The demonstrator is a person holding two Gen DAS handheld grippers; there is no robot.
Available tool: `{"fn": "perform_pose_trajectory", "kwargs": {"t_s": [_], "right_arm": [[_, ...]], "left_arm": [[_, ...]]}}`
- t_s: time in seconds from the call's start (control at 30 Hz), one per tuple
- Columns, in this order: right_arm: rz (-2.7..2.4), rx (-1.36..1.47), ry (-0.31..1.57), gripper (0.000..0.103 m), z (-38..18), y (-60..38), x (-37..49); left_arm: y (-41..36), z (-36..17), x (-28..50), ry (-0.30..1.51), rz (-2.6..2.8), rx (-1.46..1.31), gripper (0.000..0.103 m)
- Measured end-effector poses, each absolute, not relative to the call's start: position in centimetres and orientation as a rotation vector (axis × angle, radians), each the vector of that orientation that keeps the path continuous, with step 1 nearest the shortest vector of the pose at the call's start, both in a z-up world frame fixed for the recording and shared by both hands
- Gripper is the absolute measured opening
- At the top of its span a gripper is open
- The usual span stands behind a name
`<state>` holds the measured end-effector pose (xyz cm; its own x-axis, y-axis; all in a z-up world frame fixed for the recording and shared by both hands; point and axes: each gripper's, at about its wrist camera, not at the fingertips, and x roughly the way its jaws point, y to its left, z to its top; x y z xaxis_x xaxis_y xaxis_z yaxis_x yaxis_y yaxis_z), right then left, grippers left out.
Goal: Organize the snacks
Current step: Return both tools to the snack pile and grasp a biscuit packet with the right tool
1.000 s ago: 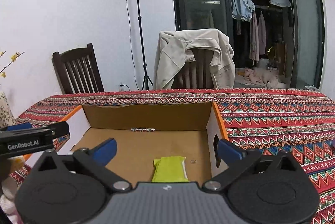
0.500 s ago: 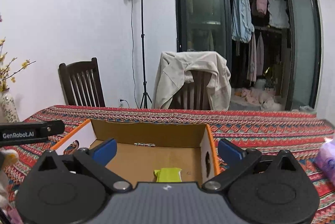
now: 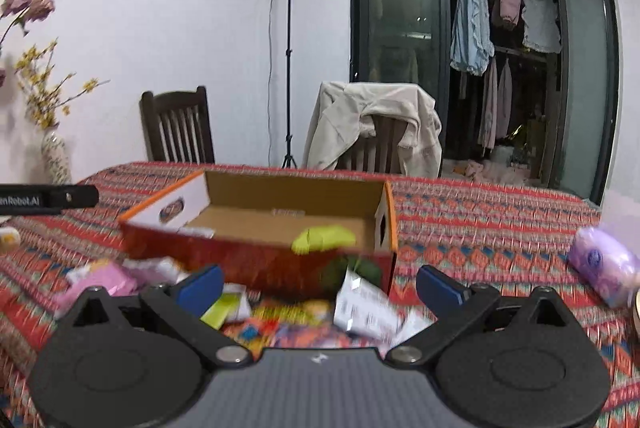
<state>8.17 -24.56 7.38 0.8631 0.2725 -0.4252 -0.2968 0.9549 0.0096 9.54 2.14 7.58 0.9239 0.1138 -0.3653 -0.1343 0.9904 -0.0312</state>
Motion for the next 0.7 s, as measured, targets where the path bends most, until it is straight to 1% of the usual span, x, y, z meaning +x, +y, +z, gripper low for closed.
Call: {"fn": "perform_pose_trajectory", "kwargs": {"t_s": [0.3,0.5,0.57,0.63,0.7], "right_arm": [[0.295,-0.069,0.505,0.103,3.5,-24.8,4.4],[0.276,-0.076,0.566,0.103,2.2,-24.2,4.2],[0.253,-0.070,0.588,0.099,2.0,-23.9,4.7],[0.230,-0.075,0.606,0.091,1.7,-23.4,5.2],[0.201,-0.089,0.616,0.086,1.4,-22.9,5.7]], "left_arm": [[4.7,3.1,4.7,0.450,0.132,-0.108,0.103],[5.0,2.0,3.9,0.474,0.134,-0.115,0.103],[4.8,2.0,3.9,0.475,0.128,-0.118,0.103],[4.7,1.9,4.0,0.478,0.122,-0.119,0.103],[4.7,1.8,3.9,0.481,0.118,-0.119,0.103]]}}
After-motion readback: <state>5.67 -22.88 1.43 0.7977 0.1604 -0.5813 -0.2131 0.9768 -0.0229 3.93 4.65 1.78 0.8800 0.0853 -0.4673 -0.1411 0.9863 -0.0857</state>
